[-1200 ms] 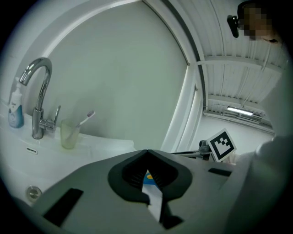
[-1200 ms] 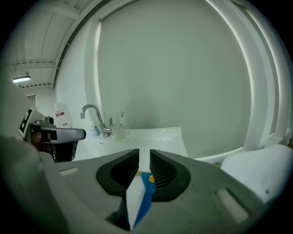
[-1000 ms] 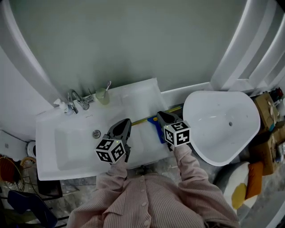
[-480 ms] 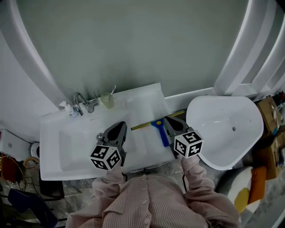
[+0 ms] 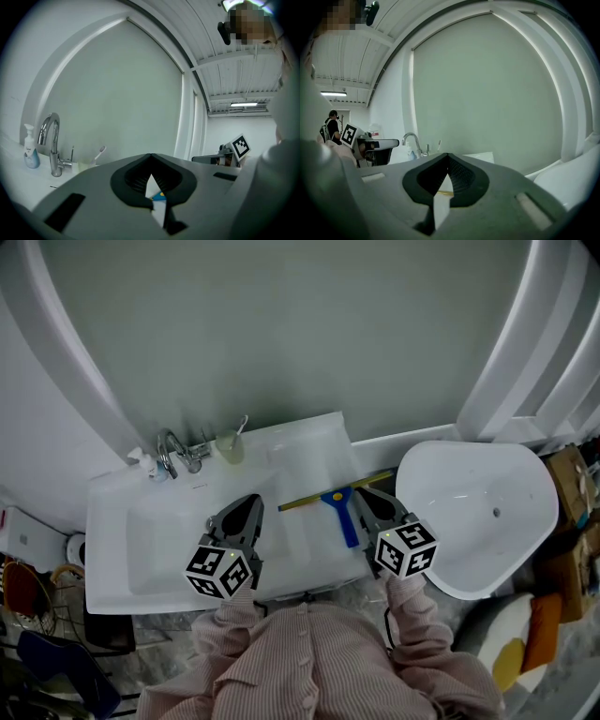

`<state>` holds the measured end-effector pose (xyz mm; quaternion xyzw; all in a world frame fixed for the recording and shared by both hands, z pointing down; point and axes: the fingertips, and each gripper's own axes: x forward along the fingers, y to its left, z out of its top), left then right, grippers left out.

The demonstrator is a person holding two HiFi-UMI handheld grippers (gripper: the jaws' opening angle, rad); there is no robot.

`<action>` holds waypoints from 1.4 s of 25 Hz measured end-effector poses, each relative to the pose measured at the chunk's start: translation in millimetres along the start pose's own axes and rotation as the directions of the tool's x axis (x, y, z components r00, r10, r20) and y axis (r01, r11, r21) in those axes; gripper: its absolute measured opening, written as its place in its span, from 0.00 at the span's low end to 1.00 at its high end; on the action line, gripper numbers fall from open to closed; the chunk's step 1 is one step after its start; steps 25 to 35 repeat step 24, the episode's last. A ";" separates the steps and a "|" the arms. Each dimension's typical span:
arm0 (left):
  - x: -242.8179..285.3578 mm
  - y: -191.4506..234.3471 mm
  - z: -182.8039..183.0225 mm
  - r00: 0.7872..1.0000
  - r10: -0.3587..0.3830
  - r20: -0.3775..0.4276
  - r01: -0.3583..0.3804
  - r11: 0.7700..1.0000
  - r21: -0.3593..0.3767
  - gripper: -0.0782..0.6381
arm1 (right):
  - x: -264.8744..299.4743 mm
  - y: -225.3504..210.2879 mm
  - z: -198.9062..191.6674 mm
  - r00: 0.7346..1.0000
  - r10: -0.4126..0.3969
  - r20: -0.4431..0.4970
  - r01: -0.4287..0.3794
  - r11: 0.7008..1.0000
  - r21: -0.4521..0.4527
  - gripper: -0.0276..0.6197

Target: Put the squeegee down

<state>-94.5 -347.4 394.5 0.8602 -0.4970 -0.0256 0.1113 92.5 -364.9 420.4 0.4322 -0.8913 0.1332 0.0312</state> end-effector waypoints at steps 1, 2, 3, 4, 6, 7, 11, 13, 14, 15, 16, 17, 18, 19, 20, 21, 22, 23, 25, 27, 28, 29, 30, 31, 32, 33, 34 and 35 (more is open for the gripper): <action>0.5 1.0 -0.4 1.000 0.003 -0.002 -0.003 1.000 0.002 0.11 | 0.5 -1.3 -0.3 1.000 -0.004 -0.001 0.004 1.000 -0.004 0.05; 1.0 2.0 -1.2 1.000 0.006 -0.005 -0.006 1.000 0.003 0.11 | 0.8 -2.5 -0.2 1.000 -0.007 -0.001 0.007 1.000 -0.008 0.05; 1.3 2.6 -2.6 1.000 0.009 -0.008 -0.009 1.000 0.004 0.11 | 0.9 -3.5 -0.1 1.000 -0.008 0.000 0.008 1.000 -0.009 0.05; 1.4 2.8 -4.6 1.000 0.013 -0.012 -0.013 1.000 0.004 0.11 | 0.7 -4.4 -0.1 1.000 -0.009 0.002 0.009 1.000 -0.008 0.05; 1.6 3.4 -9.5 1.000 0.020 -0.022 -0.020 1.000 0.009 0.11 | 0.6 -6.3 -0.9 1.000 -0.011 0.005 0.011 1.000 -0.006 0.05; 2.0 4.1 -11.7 0.999 0.025 -0.029 -0.024 1.000 0.016 0.11 | 1.0 -7.3 -1.1 1.000 -0.012 0.007 0.012 1.000 -0.005 0.05; 5.8 6.0 -17.8 0.998 0.026 -0.057 -0.024 0.999 0.046 0.11 | 2.8 -11.3 -0.3 1.000 -0.015 0.018 0.015 1.000 -0.001 0.05; 6.8 8.5 -19.8 0.998 0.028 -0.063 -0.025 0.999 0.045 0.11 | 4.3 -13.2 -0.9 1.000 -0.016 0.017 0.016 1.000 0.001 0.05; 7.0 10.2 -20.8 0.997 0.031 -0.066 -0.028 0.999 0.045 0.11 | 5.1 -14.3 -1.9 1.000 -0.019 0.014 0.019 1.000 0.002 0.05; 7.1 11.9 -21.7 0.997 0.034 -0.069 -0.031 0.999 0.045 0.11 | 5.7 -15.6 -3.1 1.000 -0.021 0.011 0.021 1.000 0.003 0.05; 7.3 13.5 -22.8 0.997 0.036 -0.072 -0.033 0.999 0.043 0.11 | 6.0 -16.8 -4.5 1.000 -0.024 0.008 0.024 1.000 0.004 0.05; 7.8 15.1 -24.0 0.997 0.038 -0.074 -0.036 0.999 0.040 0.11 | 6.3 -18.0 -6.0 1.000 -0.026 0.005 0.026 1.000 0.006 0.05; 8.5 16.8 -25.3 0.996 0.040 -0.076 -0.037 0.999 0.036 0.11 | 6.9 -19.2 -7.5 1.000 -0.029 0.002 0.029 1.000 0.008 0.05; 9.4 18.5 -26.8 0.996 0.040 -0.078 -0.038 0.999 0.032 0.11 | 7.7 -20.4 -8.8 1.000 -0.031 0.001 0.031 0.999 0.010 0.05; 10.4 20.0 -28.4 0.996 0.040 -0.080 -0.038 0.999 0.028 0.11 | 8.6 -21.4 -9.8 0.999 -0.033 0.000 0.033 0.999 0.012 0.05; 11.4 21.2 -30.0 0.996 0.041 -0.082 -0.039 0.999 0.024 0.11 | 9.5 -22.3 -10.5 0.999 -0.034 0.000 0.034 0.999 0.014 0.05; 12.2 22.2 -31.4 0.996 0.041 -0.083 -0.039 0.999 0.021 0.11 | 10.4 -23.1 -11.0 0.999 -0.035 0.000 0.035 0.999 0.014 0.05; 13.1 23.2 -32.6 0.996 0.042 -0.084 -0.040 0.999 0.019 0.11 | 11.4 -23.7 -11.3 0.999 -0.036 0.001 0.036 0.999 0.014 0.05; 13.9 24.3 -33.7 0.995 0.042 -0.085 -0.041 0.999 0.017 0.11 | 12.4 -24.4 -11.5 0.999 -0.036 0.001 0.036 0.999 0.013 0.05; 13.9 24.3 -33.7 0.995 0.042 -0.085 -0.041 0.999 0.017 0.11 | 12.4 -24.4 -11.5 0.999 -0.036 0.001 0.036 0.999 0.013 0.05; 13.9 24.3 -33.7 0.995 0.042 -0.085 -0.041 0.999 0.017 0.11 | 12.4 -24.4 -11.5 0.999 -0.036 0.001 0.036 0.999 0.013 0.05; 13.9 24.3 -33.7 0.995 0.042 -0.085 -0.041 0.999 0.017 0.11 | 12.4 -24.4 -11.5 0.999 -0.036 0.001 0.036 0.999 0.013 0.05; 13.9 24.3 -33.7 0.995 0.042 -0.085 -0.041 0.999 0.017 0.11 | 12.4 -24.4 -11.5 0.999 -0.036 0.001 0.036 0.999 0.013 0.05; 13.9 24.3 -33.7 0.995 0.042 -0.085 -0.041 0.999 0.017 0.11 | 12.4 -24.4 -11.5 0.999 -0.036 0.001 0.036 0.999 0.013 0.05; 13.9 24.3 -33.7 0.995 0.042 -0.085 -0.041 0.999 0.017 0.11 | 12.4 -24.4 -11.5 0.999 -0.036 0.001 0.036 0.999 0.013 0.05; 13.9 24.3 -33.7 0.995 0.042 -0.085 -0.041 0.999 0.017 0.11 | 12.4 -24.4 -11.5 0.999 -0.036 0.001 0.036 0.999 0.013 0.05; 13.9 24.3 -33.7 0.995 0.042 -0.085 -0.041 0.999 0.017 0.11 | 12.4 -24.4 -11.5 0.999 -0.036 0.001 0.036 0.999 0.013 0.05; 13.9 24.3 -33.7 0.995 0.042 -0.085 -0.041 0.999 0.017 0.11 | 12.4 -24.4 -11.5 0.999 -0.036 0.001 0.036 0.999 0.013 0.05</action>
